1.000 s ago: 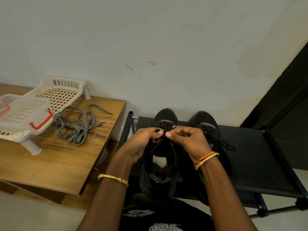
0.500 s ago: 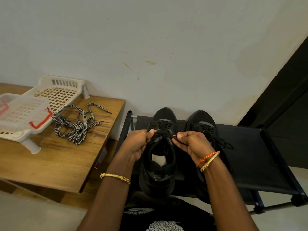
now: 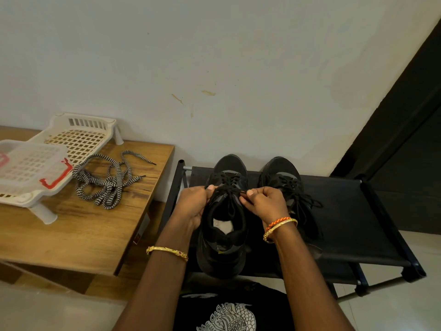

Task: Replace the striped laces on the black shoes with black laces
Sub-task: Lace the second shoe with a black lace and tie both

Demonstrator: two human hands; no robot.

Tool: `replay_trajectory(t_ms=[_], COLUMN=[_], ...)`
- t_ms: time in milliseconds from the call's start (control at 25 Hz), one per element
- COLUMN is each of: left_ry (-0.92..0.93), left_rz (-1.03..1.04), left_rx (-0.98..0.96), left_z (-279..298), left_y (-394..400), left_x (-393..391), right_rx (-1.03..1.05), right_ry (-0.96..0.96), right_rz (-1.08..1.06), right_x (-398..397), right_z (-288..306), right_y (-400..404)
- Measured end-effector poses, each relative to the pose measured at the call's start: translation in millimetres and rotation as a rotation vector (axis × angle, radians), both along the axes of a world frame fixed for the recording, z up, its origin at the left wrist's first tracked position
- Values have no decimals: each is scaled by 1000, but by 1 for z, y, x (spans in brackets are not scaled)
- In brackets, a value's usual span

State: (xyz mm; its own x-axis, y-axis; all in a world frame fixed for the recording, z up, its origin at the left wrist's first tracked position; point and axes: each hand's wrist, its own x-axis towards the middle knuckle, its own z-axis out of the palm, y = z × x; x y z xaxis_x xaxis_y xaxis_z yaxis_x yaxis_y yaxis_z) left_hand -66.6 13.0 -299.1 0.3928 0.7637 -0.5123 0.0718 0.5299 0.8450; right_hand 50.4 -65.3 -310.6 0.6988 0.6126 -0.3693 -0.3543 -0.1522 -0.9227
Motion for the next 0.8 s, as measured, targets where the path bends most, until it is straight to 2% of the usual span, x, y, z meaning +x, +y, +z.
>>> replay_trajectory(t_ms=[160,280,360,440,520,560,640,800], left_ry=[111,183,286,374,540,632,725,647], left_rz=[-13,-54,-134,-287,-556,-664,-703,-578], left_rx=[250,478,716,868,820,776,780,883], left_z=[-13,-10,-4,-3,-1,0,2,6], left_y=[-2,-17,-34,-51,-61,-64,-70,-86], left_x=[-9,-19,-28,-40,-47,-47,-44,-34], right_rx=[-75,-55,-215,-499,-679,-700,-692,-626], right_ry=[-434,-727,-856,-867,-751,-728,-795,-919], right_rz=[27,-137,-110,152,438,500,464,382], right_x=[0,12,24,30,25,22,16,0], right_z=[7,25,32,28,20,17,17,22], right_y=[-19,-55,-86,-113,-128,-130,-130,-126])
